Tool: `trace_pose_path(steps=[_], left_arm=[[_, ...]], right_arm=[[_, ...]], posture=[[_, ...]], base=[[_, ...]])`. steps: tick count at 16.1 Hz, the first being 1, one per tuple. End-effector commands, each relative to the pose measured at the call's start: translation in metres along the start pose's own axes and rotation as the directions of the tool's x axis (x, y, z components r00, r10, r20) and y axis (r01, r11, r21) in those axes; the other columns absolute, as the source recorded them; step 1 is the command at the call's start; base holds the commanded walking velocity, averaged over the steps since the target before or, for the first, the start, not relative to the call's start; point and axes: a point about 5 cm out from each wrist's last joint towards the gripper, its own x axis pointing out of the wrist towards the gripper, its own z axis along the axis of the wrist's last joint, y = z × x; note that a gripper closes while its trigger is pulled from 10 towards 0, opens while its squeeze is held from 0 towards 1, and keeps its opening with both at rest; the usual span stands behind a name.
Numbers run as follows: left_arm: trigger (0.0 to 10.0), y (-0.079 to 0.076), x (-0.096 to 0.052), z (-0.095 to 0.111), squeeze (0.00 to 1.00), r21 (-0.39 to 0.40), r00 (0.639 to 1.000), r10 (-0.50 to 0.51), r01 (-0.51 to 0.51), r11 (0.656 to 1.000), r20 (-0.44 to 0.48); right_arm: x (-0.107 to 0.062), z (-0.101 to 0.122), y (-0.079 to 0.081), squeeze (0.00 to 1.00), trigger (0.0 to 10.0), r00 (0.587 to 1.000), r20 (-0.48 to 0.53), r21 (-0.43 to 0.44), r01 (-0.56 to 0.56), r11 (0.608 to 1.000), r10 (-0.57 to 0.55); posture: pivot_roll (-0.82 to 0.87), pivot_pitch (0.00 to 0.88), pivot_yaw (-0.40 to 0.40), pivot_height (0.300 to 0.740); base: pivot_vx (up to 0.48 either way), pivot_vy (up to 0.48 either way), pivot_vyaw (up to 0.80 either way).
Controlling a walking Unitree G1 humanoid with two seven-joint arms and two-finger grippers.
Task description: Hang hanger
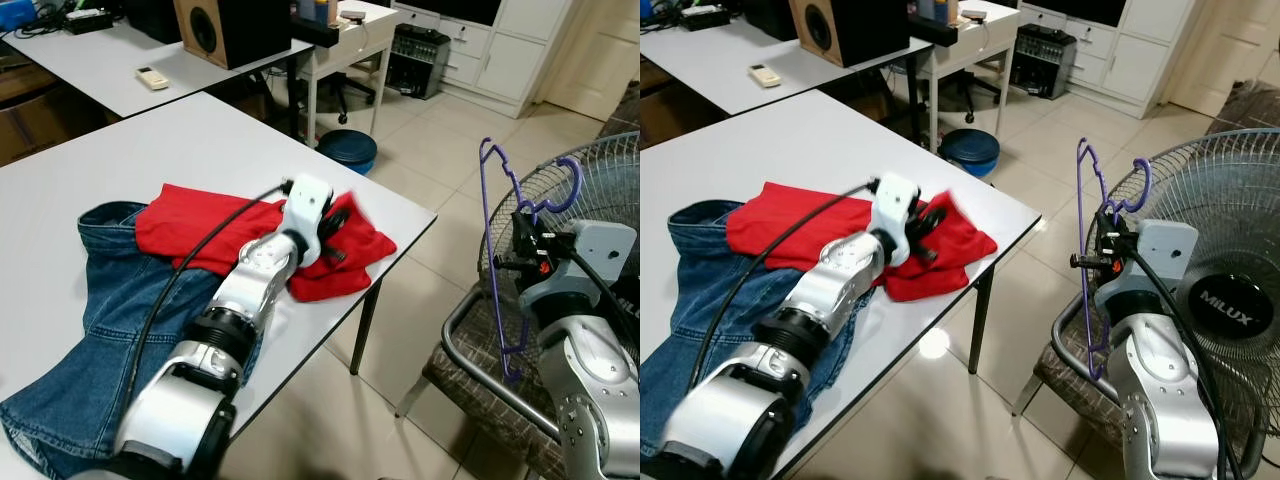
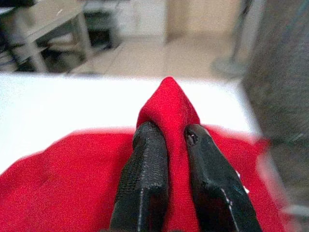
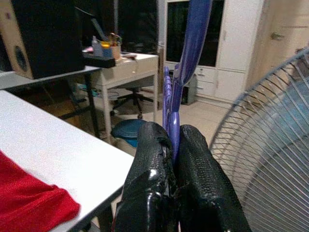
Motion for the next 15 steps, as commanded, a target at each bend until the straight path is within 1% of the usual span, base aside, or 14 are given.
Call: trace_pose_path(steps=[1,2,3,4,5,6,7,8,10,11,12,13,14,15], left_arm=[[10.0,0.007,-0.003,-0.011,0.0,0.006,0.997,0.027,-0.027,1.0,-0.079],[10.0,0.013,-0.005,-0.012,1.0,-0.037,0.996,0.034,-0.038,0.999,-0.085],[10.0,0.029,-0.009,-0.01,1.0,-0.057,0.993,0.075,-0.08,0.995,-0.086],[10.0,0.035,-0.01,-0.008,1.0,-0.051,0.992,0.098,-0.103,0.993,-0.08],[10.0,0.056,-0.015,-0.002,1.0,-0.037,0.978,0.198,-0.2,0.979,-0.063],[10.0,0.07,-0.02,0.0,1.0,-0.018,0.959,0.276,-0.278,0.96,-0.068],[10.0,0.093,-0.03,0.004,1.0,-0.005,0.912,0.403,-0.404,0.915,-0.074],[10.0,0.099,-0.032,0.007,1.0,-0.012,0.908,0.412,-0.414,0.91,-0.074],[10.0,0.102,-0.034,0.012,1.0,-0.046,0.918,0.39,-0.393,0.918,-0.068],[10.0,0.103,-0.034,0.022,1.0,-0.123,0.942,0.335,-0.335,0.934,-0.021],[10.0,0.104,-0.035,0.026,1.0,-0.149,0.95,0.313,-0.31,0.939,-0.003],[10.0,0.107,-0.037,0.03,1.0,-0.167,0.964,0.265,-0.259,0.951,0.016],[10.0,0.122,-0.046,0.029,1.0,-0.104,0.943,0.332,-0.332,0.937,-0.018],[10.0,0.141,-0.059,0.031,1.0,-0.093,0.898,0.44,-0.44,0.893,-0.027]], right_arm=[[0.002,0.005,0.003,0.0,10.0,1.0,0.019,-0.013,-0.019,1.0,0.019],[0.002,0.004,0.004,0.0,10.0,1.0,0.017,-0.012,-0.025,1.0,0.025],[0.001,0.003,0.006,0.0,10.0,0.999,0.014,-0.008,-0.032,0.999,0.033],[0.001,0.003,0.007,0.0,10.0,0.999,0.012,-0.006,-0.034,0.999,0.034],[0.001,0.001,0.009,0.0,10.0,0.999,0.009,-0.002,-0.039,0.999,0.039],[0.002,0.001,0.01,0.0,10.0,0.999,0.008,0.001,-0.043,0.999,0.043],[0.002,0.0,0.012,0.0,10.0,0.999,0.008,0.005,-0.049,0.999,0.049],[0.002,0.001,0.012,0.0,10.0,0.999,0.008,0.005,-0.052,0.999,0.052],[0.002,0.001,0.013,0.0,10.0,0.998,0.01,0.006,-0.056,0.998,0.056],[0.004,0.003,0.016,0.0,10.0,0.997,0.02,0.004,-0.081,0.997,0.081],[0.004,0.004,0.018,0.0,10.0,0.995,0.025,0.004,-0.095,0.995,0.095],[0.006,0.006,0.022,0.0,10.0,0.992,0.029,0.002,-0.124,0.992,0.124],[0.007,0.006,0.025,0.0,10.0,0.989,0.031,0.003,-0.142,0.99,0.141],[0.008,0.008,0.028,0.0,10.0,0.986,0.034,0.004,-0.163,0.987,0.163]], posture=[[-0.25,0.0,-0.004,0.74],[-0.24,0.0,-0.004,0.74],[-0.24,0.0,-0.006,0.74],[-0.24,0.0,-0.006,0.74],[-0.23,0.0,-0.005,0.74],[-0.23,0.0,-0.003,0.74],[-0.23,0.0,-0.001,0.74],[-0.23,0.0,-0.001,0.74],[-0.22,0.0,0.001,0.74],[-0.21,0.0,0.004,0.74],[-0.21,0.0,0.004,0.74],[-0.21,0.0,0.007,0.74],[-0.2,0.0,0.016,0.74],[-0.2,0.0,0.024,0.74]], base=[[0.0,0.0,0.0],[0.0,0.0,0.0],[0.0,0.0,0.0],[0.0,0.0,0.0],[0.0,0.0,0.0],[0.0,0.0,0.0],[0.0,0.0,0.0],[0.0,0.0,0.0],[0.0,0.0,0.0],[0.0,0.0,0.0],[0.0,0.0,0.0],[0.0,0.0,0.0],[0.0,0.0,0.0],[0.0,0.0,0.0]])
